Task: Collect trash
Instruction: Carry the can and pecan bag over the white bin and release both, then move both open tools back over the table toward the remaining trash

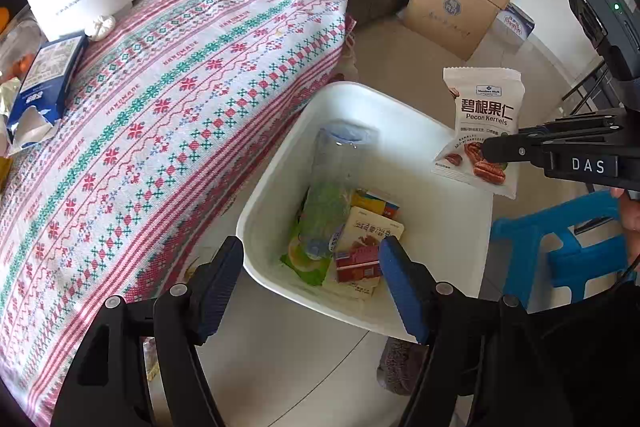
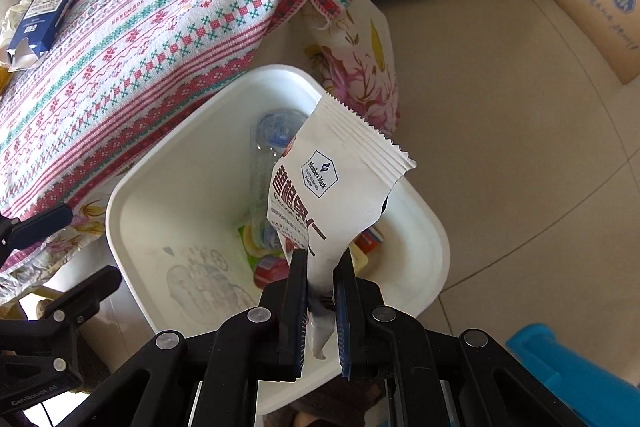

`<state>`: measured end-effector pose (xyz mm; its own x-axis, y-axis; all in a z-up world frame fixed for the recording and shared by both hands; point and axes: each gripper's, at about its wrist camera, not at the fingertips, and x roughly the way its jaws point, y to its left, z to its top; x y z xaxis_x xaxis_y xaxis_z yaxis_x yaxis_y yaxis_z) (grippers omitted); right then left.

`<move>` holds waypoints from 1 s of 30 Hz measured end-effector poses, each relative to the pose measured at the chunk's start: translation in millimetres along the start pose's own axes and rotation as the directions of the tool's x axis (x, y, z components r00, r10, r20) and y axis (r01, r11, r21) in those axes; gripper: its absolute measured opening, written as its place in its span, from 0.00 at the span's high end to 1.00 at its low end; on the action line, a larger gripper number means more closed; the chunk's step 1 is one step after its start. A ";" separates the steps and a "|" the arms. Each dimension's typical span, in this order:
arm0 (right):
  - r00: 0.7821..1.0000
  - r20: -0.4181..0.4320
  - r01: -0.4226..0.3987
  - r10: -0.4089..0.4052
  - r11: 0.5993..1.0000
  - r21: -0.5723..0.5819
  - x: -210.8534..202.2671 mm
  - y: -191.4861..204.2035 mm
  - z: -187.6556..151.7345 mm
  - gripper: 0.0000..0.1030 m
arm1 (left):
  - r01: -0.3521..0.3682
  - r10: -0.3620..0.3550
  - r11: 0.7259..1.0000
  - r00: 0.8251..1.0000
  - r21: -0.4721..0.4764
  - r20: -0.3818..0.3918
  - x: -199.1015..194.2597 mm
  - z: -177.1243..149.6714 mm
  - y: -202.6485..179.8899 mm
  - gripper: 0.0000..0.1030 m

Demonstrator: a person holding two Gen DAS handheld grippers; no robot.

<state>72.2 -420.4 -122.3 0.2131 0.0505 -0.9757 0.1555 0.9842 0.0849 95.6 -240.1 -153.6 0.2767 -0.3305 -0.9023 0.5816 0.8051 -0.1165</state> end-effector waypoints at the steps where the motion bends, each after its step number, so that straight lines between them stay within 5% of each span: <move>1: 1.000 -0.004 0.000 0.000 1.000 -0.003 0.9 1.8 -0.1 0.89 | -0.006 0.006 1.000 1.000 -0.006 0.001 -2.4 -1.3 3.5 0.28; 10: 0.999 -0.047 -0.002 -0.001 0.998 -0.062 7.5 22.5 -0.6 0.86 | -0.039 0.040 0.997 0.999 -0.060 0.019 -24.6 -14.0 28.1 0.26; 13: 0.997 -0.070 -0.027 0.023 0.998 -0.062 8.6 28.6 0.1 0.61 | -0.049 0.051 0.996 0.998 -0.075 0.023 -30.3 -18.1 35.4 0.26; 16: 0.998 -0.055 -0.031 0.027 0.997 -0.068 4.6 36.6 1.6 0.48 | -0.056 0.059 0.995 0.998 -0.088 0.030 -35.7 -20.4 42.5 0.26; 30: 0.999 -0.008 -0.037 0.037 0.994 -0.098 -7.3 82.5 16.6 0.41 | -0.091 0.101 0.980 0.993 -0.177 0.052 -60.9 -31.7 84.9 0.26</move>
<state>99.5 -342.4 -104.7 0.2105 0.0880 -0.9736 0.0522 0.9935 0.1011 103.9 -136.0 -121.7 0.3739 -0.2725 -0.8865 0.4093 0.9062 -0.1060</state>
